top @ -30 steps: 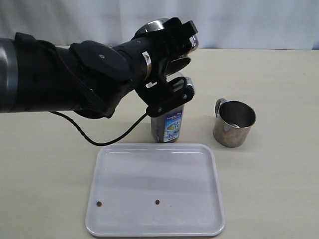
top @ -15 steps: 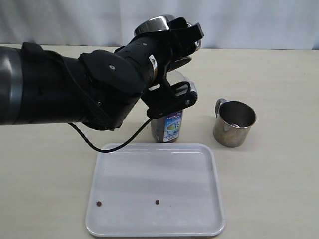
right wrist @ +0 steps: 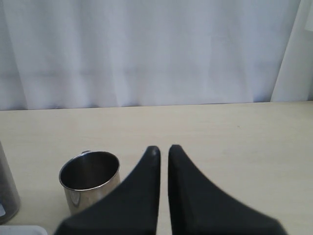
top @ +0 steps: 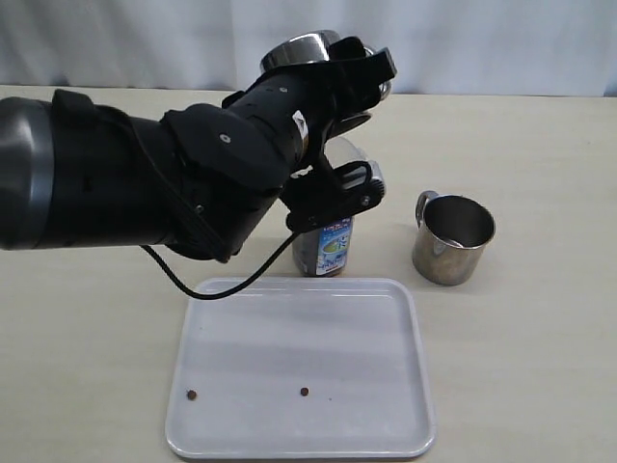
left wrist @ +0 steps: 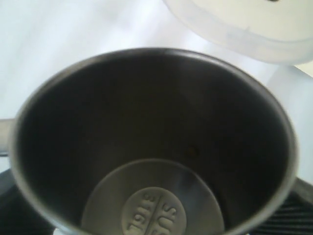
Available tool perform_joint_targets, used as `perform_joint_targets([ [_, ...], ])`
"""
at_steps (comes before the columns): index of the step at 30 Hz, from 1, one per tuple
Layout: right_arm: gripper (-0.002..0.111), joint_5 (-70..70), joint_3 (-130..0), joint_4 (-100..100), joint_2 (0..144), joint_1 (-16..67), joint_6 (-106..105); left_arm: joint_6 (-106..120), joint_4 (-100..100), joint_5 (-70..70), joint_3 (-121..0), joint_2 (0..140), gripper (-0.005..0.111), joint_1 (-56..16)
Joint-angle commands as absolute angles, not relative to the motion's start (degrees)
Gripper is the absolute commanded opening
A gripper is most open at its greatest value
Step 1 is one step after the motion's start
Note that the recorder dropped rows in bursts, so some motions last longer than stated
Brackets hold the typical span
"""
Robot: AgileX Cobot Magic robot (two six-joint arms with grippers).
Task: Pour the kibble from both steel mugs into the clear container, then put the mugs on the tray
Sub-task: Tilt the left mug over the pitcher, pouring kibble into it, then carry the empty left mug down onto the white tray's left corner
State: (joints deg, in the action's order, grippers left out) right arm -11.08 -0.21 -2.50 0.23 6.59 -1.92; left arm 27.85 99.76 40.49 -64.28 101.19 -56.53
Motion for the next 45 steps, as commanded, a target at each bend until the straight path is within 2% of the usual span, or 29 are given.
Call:
perform_joint_targets([
  [1, 0.005, -11.05, 0.00, -2.08, 0.00, 6.78, -2.09, 24.66, 99.95, 39.58, -64.53, 100.62, 0.000, -56.66],
  [8, 0.005, -11.05, 0.00, -2.08, 0.00, 6.78, -2.09, 24.33, 99.95, 45.08, -64.76, 100.62, 0.000, -56.75],
  [12, 0.005, -11.05, 0.00, -2.08, 0.00, 6.78, -2.09, 24.21, 99.95, 37.83, -63.65, 100.73, 0.000, -57.03],
  [15, 0.005, -11.05, 0.00, -2.08, 0.00, 6.78, -2.09, 24.95, 99.95, 42.80, -63.81, 100.62, 0.000, -57.71],
  [19, 0.005, -11.05, 0.00, -2.08, 0.00, 6.78, -2.09, 21.77, 99.95, 47.58, -64.62, 100.62, 0.000, -57.71],
  [26, 0.005, -11.05, 0.00, -2.08, 0.00, 6.78, -2.09, 5.47, 98.06, 47.19, -64.74, 98.34, 0.000, -57.71],
  [30, 0.005, -11.05, 0.00, -2.08, 0.00, 6.78, -2.09, 2.52, 87.88, 44.29, -64.74, 93.33, 0.000, -56.75],
  [36, 0.005, -11.05, 0.00, -2.08, 0.00, 6.78, -2.09, 8.34, 57.54, 32.95, -63.18, 82.66, 0.000, -51.35],
  [41, 0.005, -11.05, 0.00, -2.08, 0.00, 6.78, -2.09, 25.43, 33.99, 17.33, -53.56, 75.70, 0.000, -44.25],
  [45, 0.005, -11.05, 0.00, -2.08, 0.00, 6.78, -2.09, 30.15, 21.26, 7.63, -45.79, 74.29, 0.000, -39.28],
])
